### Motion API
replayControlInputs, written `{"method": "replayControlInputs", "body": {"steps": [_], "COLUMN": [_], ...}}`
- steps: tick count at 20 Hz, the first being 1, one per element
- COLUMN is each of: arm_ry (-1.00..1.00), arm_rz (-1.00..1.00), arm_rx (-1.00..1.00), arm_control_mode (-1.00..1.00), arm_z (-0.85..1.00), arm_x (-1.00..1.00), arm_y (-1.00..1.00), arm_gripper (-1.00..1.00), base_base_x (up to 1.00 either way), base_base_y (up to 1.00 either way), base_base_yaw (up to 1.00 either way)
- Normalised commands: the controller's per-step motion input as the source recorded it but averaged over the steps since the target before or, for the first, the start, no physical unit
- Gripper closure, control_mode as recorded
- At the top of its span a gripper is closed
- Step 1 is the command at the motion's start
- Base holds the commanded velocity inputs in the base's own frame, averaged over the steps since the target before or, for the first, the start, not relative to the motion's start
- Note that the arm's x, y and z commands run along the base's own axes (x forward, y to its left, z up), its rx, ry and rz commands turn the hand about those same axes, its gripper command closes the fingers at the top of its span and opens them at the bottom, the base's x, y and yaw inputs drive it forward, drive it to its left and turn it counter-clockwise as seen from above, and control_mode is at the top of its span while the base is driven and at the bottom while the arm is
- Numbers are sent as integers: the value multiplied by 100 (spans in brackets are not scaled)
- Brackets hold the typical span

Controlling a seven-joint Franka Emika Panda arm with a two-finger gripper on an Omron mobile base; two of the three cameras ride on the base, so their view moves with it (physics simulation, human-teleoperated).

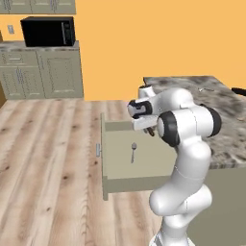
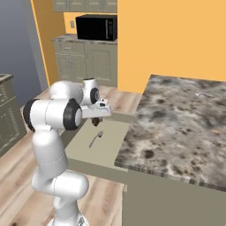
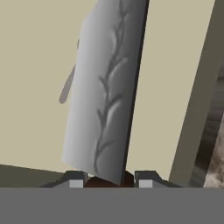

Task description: Pick up the metallic utensils from the counter and place them in the open drawer. Make sure not to pick up any wooden utensils.

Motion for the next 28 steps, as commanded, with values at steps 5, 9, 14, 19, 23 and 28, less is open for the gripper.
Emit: {"method": "replayControlInputs", "body": {"steps": [5, 9, 14, 19, 23, 28], "arm_ry": [0, 0, 0, 0, 0, 0], "arm_rz": [-8, -4, -2, 0, 0, 0], "arm_rx": [0, 0, 0, 0, 0, 0], "arm_control_mode": [-100, -100, -100, -100, -100, -100], "arm_z": [-66, -61, -47, -48, -50, -46], "arm_x": [23, 14, 15, 9, 8, 5], "arm_y": [1, 0, 0, 0, 0, -7], "arm_gripper": [100, 100, 100, 100, 100, 100], "base_base_x": [0, 0, 0, 0, 0, 0], "base_base_y": [0, 0, 0, 0, 0, 0], "base_base_yaw": [0, 0, 0, 0, 0, 0]}}
